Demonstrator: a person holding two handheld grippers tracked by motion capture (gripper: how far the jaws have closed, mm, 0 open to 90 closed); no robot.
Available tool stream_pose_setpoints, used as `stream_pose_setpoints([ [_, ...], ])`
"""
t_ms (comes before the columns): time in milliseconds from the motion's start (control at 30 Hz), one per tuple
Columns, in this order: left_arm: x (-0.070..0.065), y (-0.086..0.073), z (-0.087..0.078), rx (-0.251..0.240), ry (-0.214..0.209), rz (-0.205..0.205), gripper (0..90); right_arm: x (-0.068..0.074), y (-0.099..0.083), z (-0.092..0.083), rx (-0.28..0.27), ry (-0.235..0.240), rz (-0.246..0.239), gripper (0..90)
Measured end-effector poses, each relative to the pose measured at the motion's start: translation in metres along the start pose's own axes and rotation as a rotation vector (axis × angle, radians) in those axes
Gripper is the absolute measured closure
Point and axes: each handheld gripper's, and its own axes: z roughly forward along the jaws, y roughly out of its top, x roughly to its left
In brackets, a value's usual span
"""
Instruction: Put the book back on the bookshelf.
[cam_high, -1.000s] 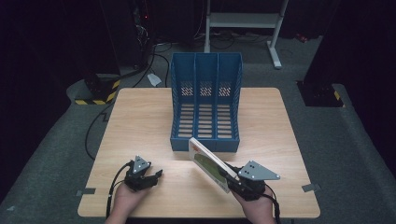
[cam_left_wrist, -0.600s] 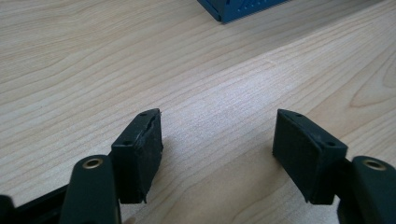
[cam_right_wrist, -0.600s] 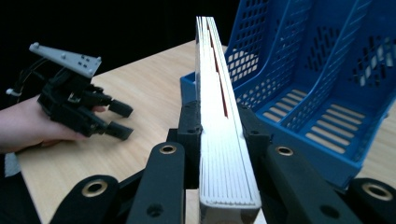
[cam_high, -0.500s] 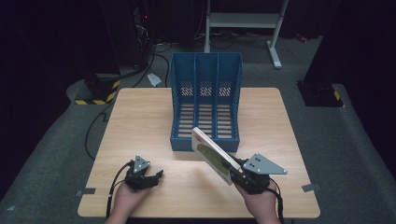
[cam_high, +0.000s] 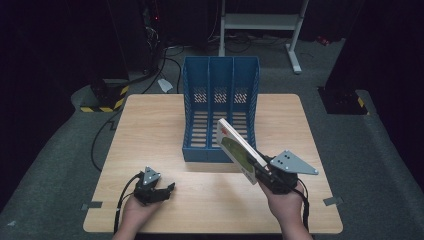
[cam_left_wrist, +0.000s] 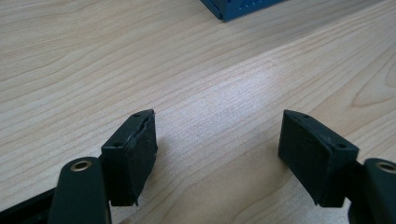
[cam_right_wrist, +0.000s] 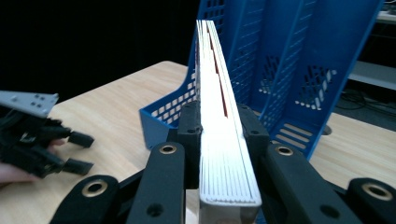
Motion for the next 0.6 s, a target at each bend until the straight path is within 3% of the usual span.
stream_pose_setpoints([
  [233,0.000,0.000,0.000,0.005,-0.005,0.003,27.5,-0.018,0.007,0.002,-0.016,-0.061,0.042,75.7],
  [600,0.000,0.001,0.000,0.004,-0.011,0.013,27.2,-0.039,0.019,0.015,-0.008,-0.172,0.044,75.7],
])
